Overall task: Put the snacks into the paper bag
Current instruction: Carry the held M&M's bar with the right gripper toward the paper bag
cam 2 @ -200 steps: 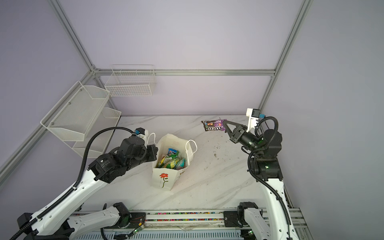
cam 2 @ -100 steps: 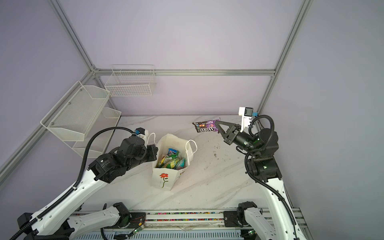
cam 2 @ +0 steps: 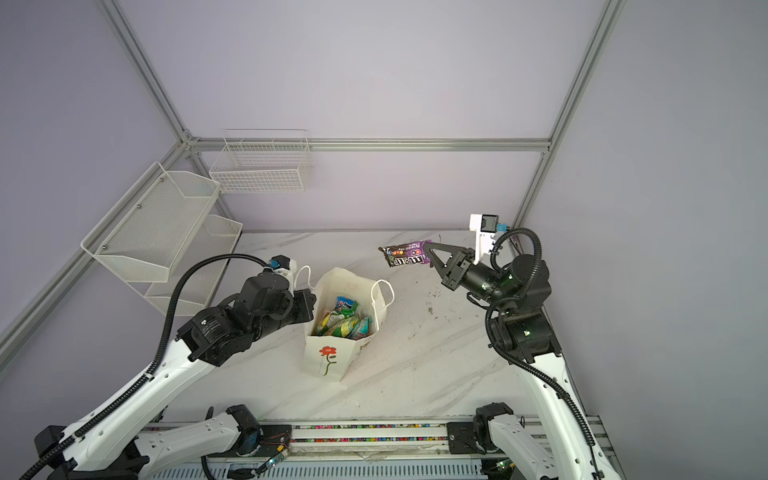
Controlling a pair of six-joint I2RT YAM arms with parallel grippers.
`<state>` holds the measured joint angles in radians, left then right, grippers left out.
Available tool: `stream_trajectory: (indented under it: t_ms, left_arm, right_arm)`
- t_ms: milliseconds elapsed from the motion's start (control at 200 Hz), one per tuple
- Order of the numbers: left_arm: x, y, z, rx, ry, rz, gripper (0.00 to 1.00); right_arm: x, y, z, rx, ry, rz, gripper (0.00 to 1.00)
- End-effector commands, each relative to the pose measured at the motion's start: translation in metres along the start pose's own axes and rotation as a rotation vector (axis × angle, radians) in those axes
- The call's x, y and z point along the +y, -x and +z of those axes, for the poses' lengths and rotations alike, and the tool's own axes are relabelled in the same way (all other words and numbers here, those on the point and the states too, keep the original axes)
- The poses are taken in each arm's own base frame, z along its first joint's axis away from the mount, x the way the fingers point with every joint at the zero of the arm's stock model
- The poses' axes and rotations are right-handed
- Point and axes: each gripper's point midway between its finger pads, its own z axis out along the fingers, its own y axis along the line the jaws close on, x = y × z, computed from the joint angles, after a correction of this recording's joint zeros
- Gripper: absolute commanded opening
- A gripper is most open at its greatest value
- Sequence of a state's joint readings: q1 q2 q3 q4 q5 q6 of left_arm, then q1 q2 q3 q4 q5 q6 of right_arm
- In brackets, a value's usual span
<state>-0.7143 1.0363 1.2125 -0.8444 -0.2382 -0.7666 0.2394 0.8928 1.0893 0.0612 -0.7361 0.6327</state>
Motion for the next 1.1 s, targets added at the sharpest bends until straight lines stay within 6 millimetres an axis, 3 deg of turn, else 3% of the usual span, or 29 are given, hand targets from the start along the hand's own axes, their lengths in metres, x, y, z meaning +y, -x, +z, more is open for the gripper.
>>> stream_trajectory:
  t_ms: [0, 460, 1095]
  left_arm:
    - [-0.018, 0.023, -0.011, -0.074, -0.077, -0.029, 0.00]
    - [-0.020, 0.025, -0.012, -0.077, -0.079, -0.025, 0.00]
    - [-0.017, 0.023, -0.013, -0.079, -0.076, -0.027, 0.00]
  right_arm:
    - [0.013, 0.009, 0.001, -0.021, 0.015, -0.048, 0.00]
    - [0.022, -0.015, 0.031, 0.052, 0.005, -0.076, 0.00]
    - [0.040, -0.065, 0.074, 0.178, -0.023, -0.121, 0.00]
